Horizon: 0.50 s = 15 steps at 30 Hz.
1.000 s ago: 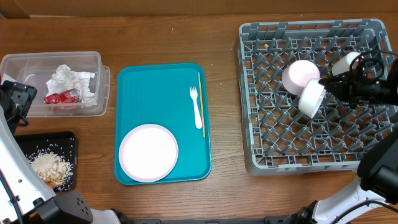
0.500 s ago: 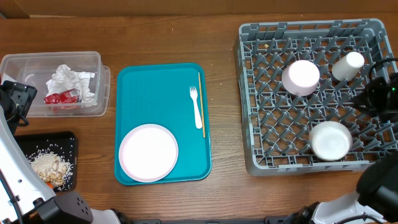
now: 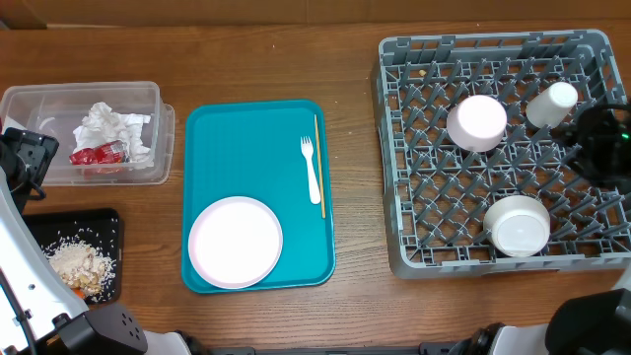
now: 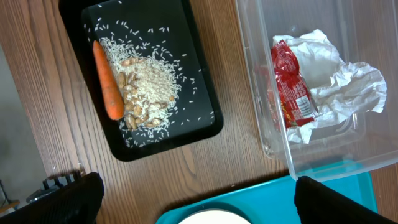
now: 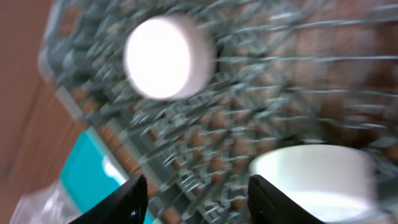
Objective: Sort waste into correct bins and load items into the dishwasher
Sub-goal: 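Carry the white bowl into the dish rack and release it, then move the right gripper to the white fork on the teal tray and grasp it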
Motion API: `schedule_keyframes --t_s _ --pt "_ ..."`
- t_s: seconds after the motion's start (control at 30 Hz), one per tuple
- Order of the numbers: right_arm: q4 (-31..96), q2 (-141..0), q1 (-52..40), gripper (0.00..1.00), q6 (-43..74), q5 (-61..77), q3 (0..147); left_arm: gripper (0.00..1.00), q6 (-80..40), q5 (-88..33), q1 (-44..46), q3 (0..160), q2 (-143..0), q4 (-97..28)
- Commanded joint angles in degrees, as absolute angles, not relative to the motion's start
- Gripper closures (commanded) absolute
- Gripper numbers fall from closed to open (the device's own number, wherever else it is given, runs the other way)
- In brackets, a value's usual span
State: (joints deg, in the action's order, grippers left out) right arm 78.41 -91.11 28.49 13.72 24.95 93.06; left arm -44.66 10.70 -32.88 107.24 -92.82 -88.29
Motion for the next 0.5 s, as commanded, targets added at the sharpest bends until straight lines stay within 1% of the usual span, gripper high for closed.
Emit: schedule_keyframes --t_s 0.0,0.07,0.1,0.13,0.17,0.2,0.23,0.37,0.47 --pt "77.0 -89.4 20.0 0.45 11.3 31.2 93.7 0.00 -44.8 10.9 -33.0 107.4 -93.0 -88.2" --pt "75.1 -89.4 13.1 0.45 11.3 31.2 93.7 0.00 -44.8 10.9 -33.0 107.4 -93.0 -88.2" --pt "73.9 -89.4 10.0 0.38 11.3 31.2 93.7 0.00 -44.8 10.9 -33.0 107.4 -93.0 -88.2" --pt "72.2 -89.4 5.5 0.27 11.3 31.0 93.7 0.00 -44.8 10.9 -33.0 107.4 -93.0 -88.2" --pt "71.2 -89.5 3.1 0.19 11.3 30.9 93.7 0.00 -44.8 10.9 -33.0 107.4 -93.0 -88.2" --pt "68.9 -89.7 -2.3 0.07 11.3 30.6 93.7 0.00 -44.8 10.9 -33.0 107.4 -93.0 -88.2" --pt "67.2 -89.9 -6.3 0.03 11.3 29.8 93.7 0.00 -44.8 10.9 -33.0 107.4 -93.0 -88.2" --pt "62.3 -91.5 -18.4 0.00 11.7 22.4 93.7 0.00 -44.8 10.9 -33.0 107.4 -93.0 -88.2" --pt "58.1 -95.7 -28.5 0.00 17.4 11.2 93.7 0.00 -44.8 10.9 -33.0 107.4 -93.0 -88.2"
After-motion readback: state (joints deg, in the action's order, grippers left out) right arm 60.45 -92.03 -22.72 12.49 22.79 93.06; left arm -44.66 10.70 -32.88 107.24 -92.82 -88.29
